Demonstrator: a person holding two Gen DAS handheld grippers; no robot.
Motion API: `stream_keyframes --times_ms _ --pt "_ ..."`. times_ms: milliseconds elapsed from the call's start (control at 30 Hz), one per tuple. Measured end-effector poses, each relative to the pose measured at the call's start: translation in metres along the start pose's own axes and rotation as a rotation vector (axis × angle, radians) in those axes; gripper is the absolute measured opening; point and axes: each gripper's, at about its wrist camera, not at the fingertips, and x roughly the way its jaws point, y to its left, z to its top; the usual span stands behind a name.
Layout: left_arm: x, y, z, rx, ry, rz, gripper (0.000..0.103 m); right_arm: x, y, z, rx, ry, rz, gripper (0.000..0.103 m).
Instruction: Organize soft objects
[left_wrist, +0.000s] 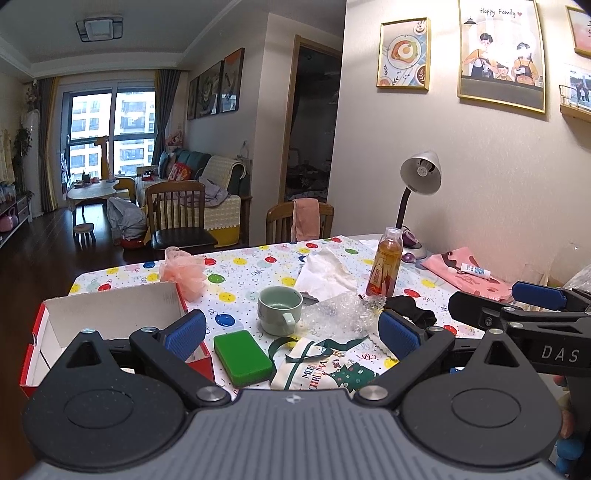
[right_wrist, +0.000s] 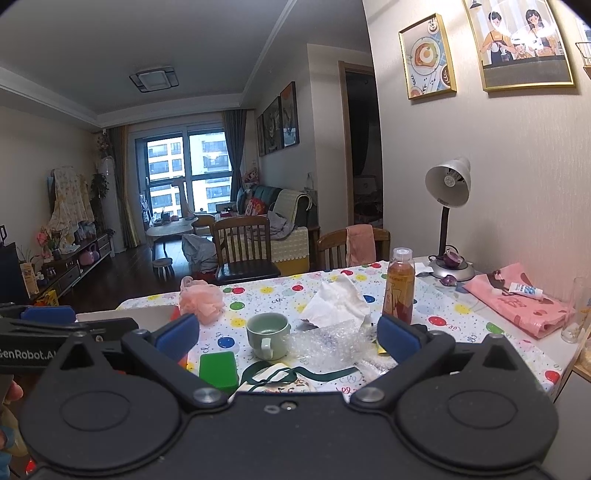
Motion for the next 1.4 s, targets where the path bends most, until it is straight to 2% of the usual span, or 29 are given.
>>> stream_keyframes --times_ms 733,1400 --pt "-0.004 0.000 -0.002 0.002 -0.015 0.000 0.100 -0.005 0.004 -0.006 -0.017 -0.034 -0.003 0.102" --pt "0.006 -0.004 -0.001 -0.008 -0.003 -0.018 0.100 -0.005 0.004 -0.010 -0.019 -0.030 -0.007 0.101"
